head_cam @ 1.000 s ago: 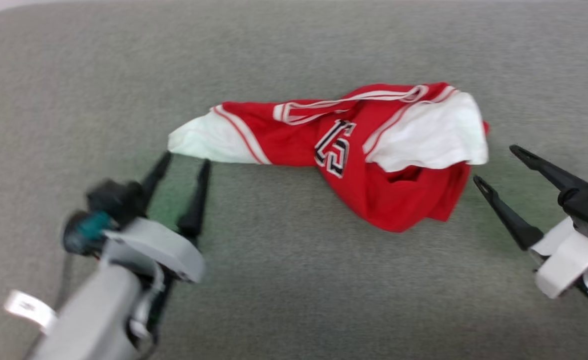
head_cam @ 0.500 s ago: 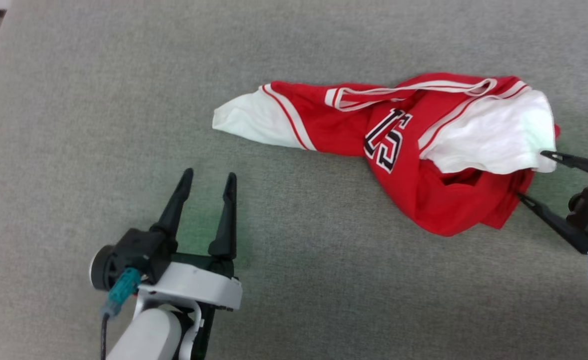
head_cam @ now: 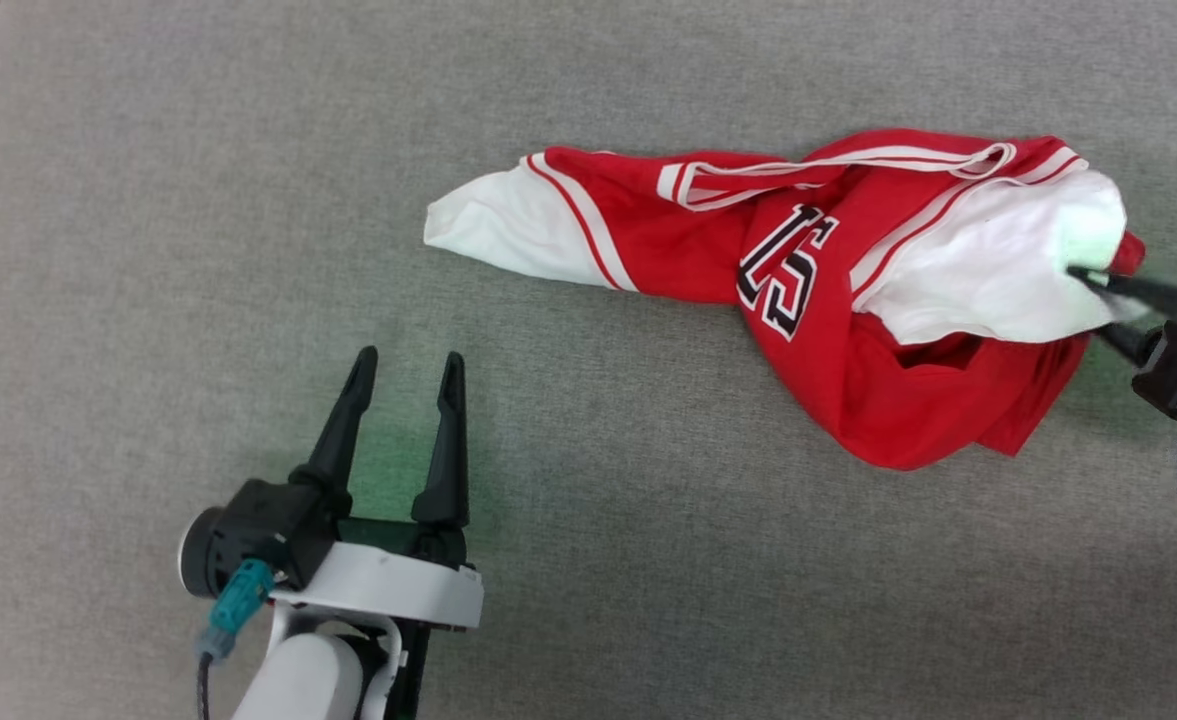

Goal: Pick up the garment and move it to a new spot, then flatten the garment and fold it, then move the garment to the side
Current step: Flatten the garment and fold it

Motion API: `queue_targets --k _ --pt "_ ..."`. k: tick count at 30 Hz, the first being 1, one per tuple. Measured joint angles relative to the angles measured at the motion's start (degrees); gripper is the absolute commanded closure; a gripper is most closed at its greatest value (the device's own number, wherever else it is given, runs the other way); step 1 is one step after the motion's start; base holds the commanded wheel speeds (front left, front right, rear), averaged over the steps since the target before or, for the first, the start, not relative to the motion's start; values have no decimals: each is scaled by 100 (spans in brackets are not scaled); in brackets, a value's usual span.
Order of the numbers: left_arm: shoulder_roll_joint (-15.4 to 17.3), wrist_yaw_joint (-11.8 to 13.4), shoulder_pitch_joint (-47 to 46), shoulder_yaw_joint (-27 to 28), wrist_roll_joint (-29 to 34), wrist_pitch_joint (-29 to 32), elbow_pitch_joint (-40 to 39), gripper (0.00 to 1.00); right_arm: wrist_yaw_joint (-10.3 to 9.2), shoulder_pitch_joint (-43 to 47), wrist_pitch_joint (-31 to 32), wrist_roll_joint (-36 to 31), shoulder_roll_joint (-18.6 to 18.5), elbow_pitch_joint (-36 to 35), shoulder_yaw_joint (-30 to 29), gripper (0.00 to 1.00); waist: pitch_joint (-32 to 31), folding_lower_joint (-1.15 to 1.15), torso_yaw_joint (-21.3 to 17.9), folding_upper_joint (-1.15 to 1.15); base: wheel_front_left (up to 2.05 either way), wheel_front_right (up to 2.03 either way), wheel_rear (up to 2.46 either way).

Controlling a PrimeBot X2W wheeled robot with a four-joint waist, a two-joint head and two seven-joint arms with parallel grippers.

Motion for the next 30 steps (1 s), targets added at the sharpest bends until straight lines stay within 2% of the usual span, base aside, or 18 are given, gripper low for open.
queue_targets --k 6,10,17,19,22,25,30 --pt "-127 -200 14 176 174 0 96 0 0 -123 -48 -1 24 186 118 100 -55 0 -137 0 0 0 0" --pt "-194 -290 35 276 270 0 113 0 0 -142 -48 8 -147 270 116 100 -88 0 -236 0 0 0 0" --pt "-290 -413 92 435 371 0 90 0 0 -31 -278 310 -475 1054 -396 100 -59 0 -385 0 0 0 0" --pt "-311 -480 82 435 388 0 105 0 0 106 -369 413 -457 1370 -512 100 -18 0 -401 0 0 0 0" --pt "-342 -552 40 448 420 0 141 0 0 386 -561 1072 -324 1759 -758 100 42 0 -407 0 0 0 0" --pt "-368 -576 -1 497 428 0 168 0 0 437 -704 1101 -308 1978 -892 100 100 0 -405 0 0 0 0" --pt "-412 -631 -3 553 471 0 264 0 0 650 -592 1201 -124 2421 -983 100 148 0 -424 0 0 0 0"
